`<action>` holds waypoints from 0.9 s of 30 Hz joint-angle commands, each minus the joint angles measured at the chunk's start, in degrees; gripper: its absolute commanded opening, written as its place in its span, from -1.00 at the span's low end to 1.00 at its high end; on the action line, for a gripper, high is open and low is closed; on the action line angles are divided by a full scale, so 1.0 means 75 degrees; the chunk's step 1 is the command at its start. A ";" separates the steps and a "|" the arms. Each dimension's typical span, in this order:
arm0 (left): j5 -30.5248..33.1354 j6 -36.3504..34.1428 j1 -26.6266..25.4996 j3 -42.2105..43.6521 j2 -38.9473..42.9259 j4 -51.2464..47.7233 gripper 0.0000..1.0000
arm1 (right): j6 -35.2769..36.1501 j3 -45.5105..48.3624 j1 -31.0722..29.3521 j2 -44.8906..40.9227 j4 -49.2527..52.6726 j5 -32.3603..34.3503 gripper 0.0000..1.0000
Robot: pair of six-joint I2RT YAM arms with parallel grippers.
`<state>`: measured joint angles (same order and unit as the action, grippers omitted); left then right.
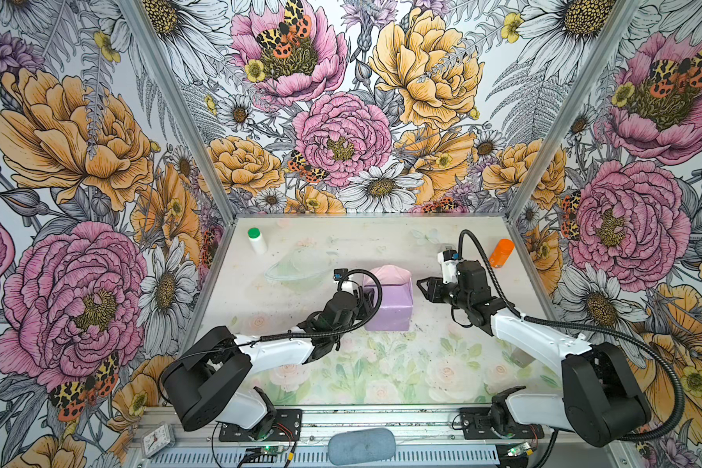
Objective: Wrap the gift box in paper
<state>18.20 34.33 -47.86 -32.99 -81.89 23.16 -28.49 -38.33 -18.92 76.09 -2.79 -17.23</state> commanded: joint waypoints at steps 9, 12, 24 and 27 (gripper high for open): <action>-0.0091 -0.0195 0.0043 0.0004 -0.0178 -0.0452 0.17 | 0.0327 -0.0339 -0.0656 0.0101 -0.0830 -0.0509 -0.11; -0.0093 -0.0188 0.0046 0.0009 -0.0179 -0.0457 0.17 | 0.0405 -0.0323 -0.0775 0.0188 -0.0718 -0.0631 -0.11; -0.0033 -0.0168 0.0059 0.0007 -0.0179 -0.0439 0.19 | 0.0867 0.0115 -0.1069 0.0096 0.0402 -0.0902 -0.04; -0.0053 -0.0190 0.0094 -0.0048 -0.0238 -0.0422 0.19 | 0.0967 0.0366 -0.1067 -0.0111 0.0744 -0.0853 -0.03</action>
<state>18.20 34.33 -47.86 -33.01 -82.00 23.18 -23.38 -38.28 -25.98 76.44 -3.68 -22.17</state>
